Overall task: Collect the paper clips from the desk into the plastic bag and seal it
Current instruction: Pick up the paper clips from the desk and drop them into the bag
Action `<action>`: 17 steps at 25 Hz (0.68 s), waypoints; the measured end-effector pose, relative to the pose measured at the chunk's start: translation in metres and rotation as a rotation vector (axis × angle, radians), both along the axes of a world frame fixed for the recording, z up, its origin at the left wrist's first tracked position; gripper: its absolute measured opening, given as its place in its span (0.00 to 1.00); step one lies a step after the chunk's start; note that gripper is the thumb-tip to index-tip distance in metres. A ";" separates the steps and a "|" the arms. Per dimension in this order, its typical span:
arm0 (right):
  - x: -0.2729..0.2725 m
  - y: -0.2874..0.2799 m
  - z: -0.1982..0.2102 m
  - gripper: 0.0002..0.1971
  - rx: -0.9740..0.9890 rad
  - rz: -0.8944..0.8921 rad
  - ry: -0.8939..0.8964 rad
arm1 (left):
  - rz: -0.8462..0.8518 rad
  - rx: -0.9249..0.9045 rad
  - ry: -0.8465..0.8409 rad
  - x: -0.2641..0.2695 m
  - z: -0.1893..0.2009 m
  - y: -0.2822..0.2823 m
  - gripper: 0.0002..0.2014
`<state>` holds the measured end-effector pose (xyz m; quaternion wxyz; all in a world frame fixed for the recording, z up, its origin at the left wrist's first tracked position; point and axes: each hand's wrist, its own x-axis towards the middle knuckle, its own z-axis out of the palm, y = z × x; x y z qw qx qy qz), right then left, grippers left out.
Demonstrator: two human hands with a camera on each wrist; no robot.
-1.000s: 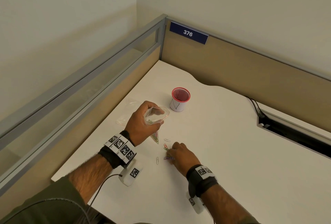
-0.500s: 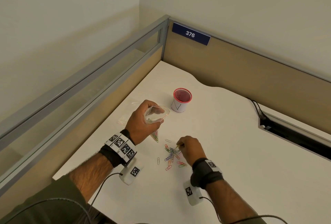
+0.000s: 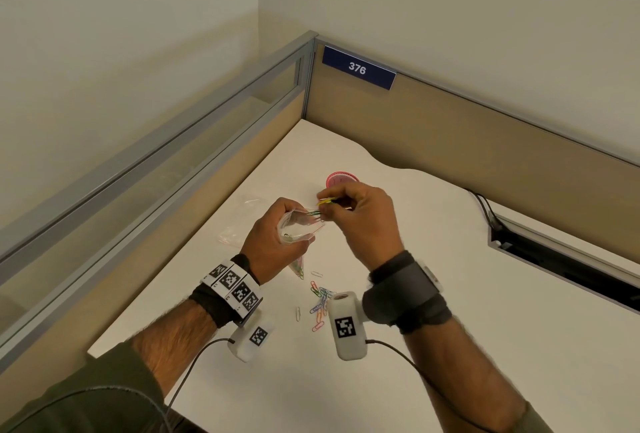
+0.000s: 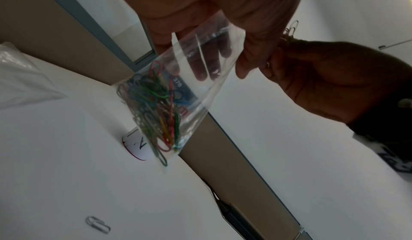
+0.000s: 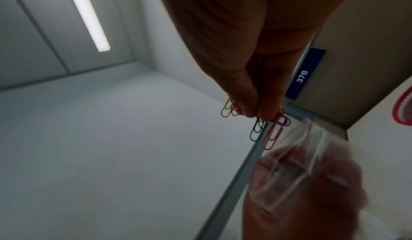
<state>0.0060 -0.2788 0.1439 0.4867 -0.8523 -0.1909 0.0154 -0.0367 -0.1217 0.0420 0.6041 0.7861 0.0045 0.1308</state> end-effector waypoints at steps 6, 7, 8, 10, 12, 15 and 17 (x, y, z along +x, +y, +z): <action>-0.010 0.024 -0.010 0.08 -0.351 0.178 -0.122 | 0.009 0.006 -0.007 0.002 -0.002 0.000 0.19; -0.011 0.024 -0.009 0.07 -0.361 0.187 -0.129 | 0.007 0.011 -0.008 0.002 -0.002 0.000 0.20; -0.011 0.023 -0.008 0.07 -0.352 0.193 -0.142 | 0.003 0.016 -0.006 0.002 -0.002 0.000 0.20; -0.011 0.021 -0.003 0.06 -0.332 0.183 -0.171 | -0.006 0.028 -0.003 0.002 -0.002 0.001 0.20; -0.008 0.017 -0.001 0.06 -0.342 0.122 -0.191 | -0.007 0.033 -0.007 0.002 0.000 -0.001 0.20; -0.001 0.014 -0.005 0.08 -0.428 0.059 -0.188 | -0.014 0.030 -0.015 0.001 0.003 -0.002 0.20; 0.001 0.017 -0.008 0.08 -0.504 0.099 -0.204 | -0.026 0.030 -0.011 0.001 0.003 -0.003 0.21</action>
